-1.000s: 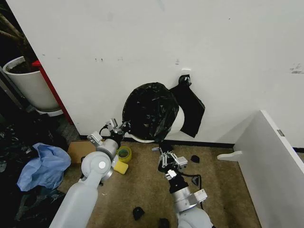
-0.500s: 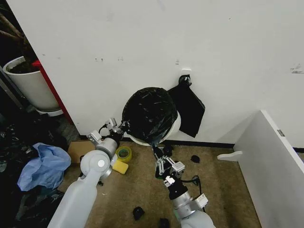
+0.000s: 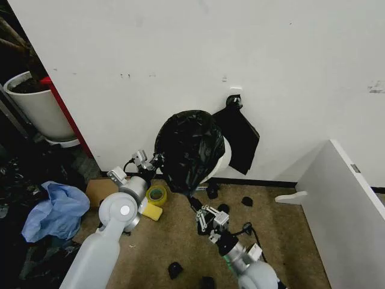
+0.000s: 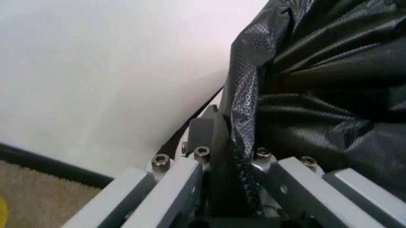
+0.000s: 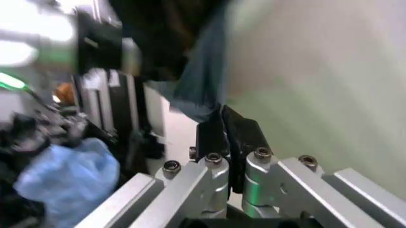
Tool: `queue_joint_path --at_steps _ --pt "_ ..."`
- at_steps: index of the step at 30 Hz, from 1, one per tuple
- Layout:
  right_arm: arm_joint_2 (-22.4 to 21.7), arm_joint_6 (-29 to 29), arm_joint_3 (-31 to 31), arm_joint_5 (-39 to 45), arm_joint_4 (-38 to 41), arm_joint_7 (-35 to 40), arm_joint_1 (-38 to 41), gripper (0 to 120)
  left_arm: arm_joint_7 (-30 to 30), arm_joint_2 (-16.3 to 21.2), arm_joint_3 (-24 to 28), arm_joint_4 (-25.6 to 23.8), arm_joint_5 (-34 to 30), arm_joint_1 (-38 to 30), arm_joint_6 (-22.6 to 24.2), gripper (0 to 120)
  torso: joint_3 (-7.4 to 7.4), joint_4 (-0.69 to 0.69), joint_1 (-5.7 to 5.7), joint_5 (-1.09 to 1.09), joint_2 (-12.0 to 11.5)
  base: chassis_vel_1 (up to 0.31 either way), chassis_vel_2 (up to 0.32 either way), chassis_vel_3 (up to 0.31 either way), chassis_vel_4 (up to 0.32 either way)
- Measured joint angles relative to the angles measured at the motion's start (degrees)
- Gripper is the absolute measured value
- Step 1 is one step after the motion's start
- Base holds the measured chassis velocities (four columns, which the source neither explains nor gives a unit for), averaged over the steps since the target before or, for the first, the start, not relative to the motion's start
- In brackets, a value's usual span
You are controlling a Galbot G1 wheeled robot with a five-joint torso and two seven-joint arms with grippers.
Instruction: Place the garbage bag over the trash bin.
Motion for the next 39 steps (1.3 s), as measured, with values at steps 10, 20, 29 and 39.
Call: queue_joint_path --at_steps 10,20,29,39 --pt "0.71 2.83 4.52 -1.89 -7.98 0.26 4.17 0 -1.16 1.97 0.97 -3.96 -0.78 3.35 1.16 0 0.00 0.02 0.00 0.00 0.00 0.000 0.000 0.000 0.000" --pt "0.84 6.68 6.97 4.63 -8.17 -4.12 2.95 0 -0.73 2.38 1.08 -1.43 0.91 2.20 1.10 0 0.00 -0.01 0.00 0.00 0.00 0.000 0.000 0.000 0.000" --pt "1.29 9.42 6.46 13.79 -5.74 -10.83 2.01 0 -0.64 1.27 0.32 1.48 1.02 1.72 0.63 0 0.00 0.00 0.00 0.00 0.00 0.000 0.000 0.000 0.000" --pt "2.65 8.57 6.41 19.16 -9.42 -4.84 3.32 0 -1.10 1.85 -2.34 -0.98 -1.92 4.87 2.28 0 0.00 0.01 0.00 -0.01 0.00 0.000 0.000 0.000 0.000"
